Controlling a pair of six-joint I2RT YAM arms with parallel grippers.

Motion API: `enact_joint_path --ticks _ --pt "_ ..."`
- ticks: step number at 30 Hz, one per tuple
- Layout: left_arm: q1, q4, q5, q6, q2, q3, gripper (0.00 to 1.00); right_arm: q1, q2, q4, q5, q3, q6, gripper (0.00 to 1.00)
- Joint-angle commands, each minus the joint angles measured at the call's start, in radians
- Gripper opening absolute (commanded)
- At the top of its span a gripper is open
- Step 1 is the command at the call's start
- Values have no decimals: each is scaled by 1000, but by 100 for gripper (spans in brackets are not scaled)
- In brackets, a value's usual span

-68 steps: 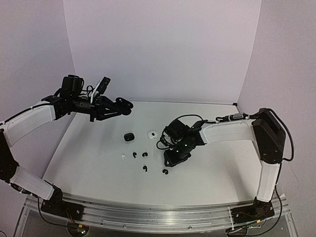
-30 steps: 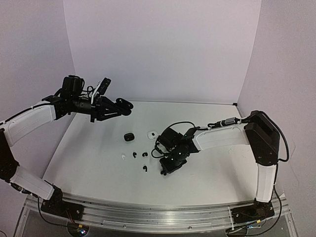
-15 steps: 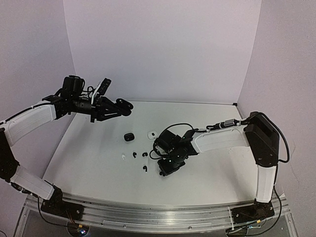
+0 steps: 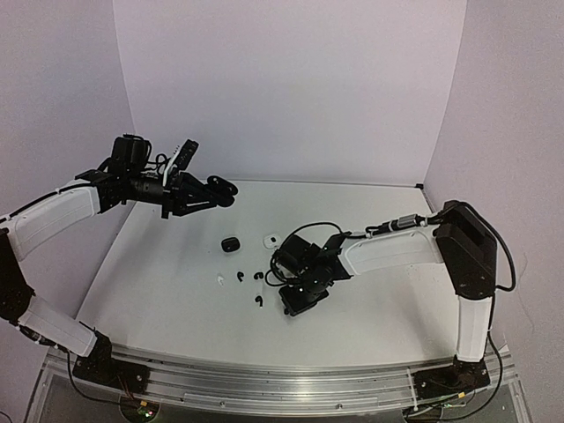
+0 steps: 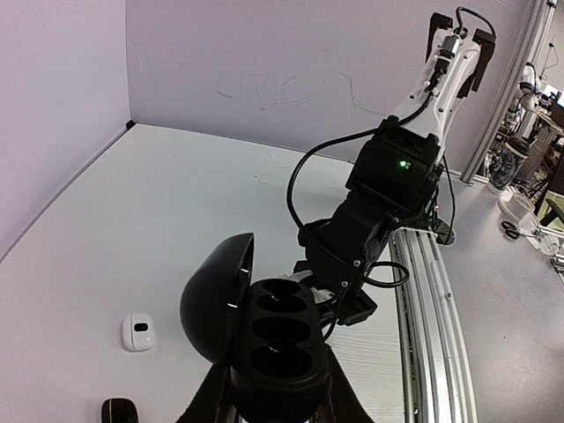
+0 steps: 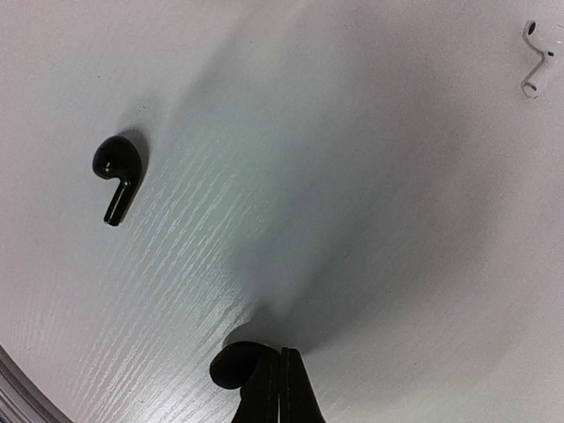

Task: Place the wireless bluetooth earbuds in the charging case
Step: Pick up the right earbud from the center of the board.

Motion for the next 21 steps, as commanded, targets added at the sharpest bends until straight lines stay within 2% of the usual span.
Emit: enact_joint_path --ticks 1,6,13,21 --pt "6 7 -4 17 2 43 0 25 -58 -42 35 35 25 0" --pt "6 70 -65 -22 -18 13 0 26 -101 -40 122 49 44 0" --pt "6 218 -169 -163 -61 -72 0 26 -166 -31 254 125 26 0" --pt "6 402 -247 -309 -112 -136 0 28 -205 14 450 410 -135 0"
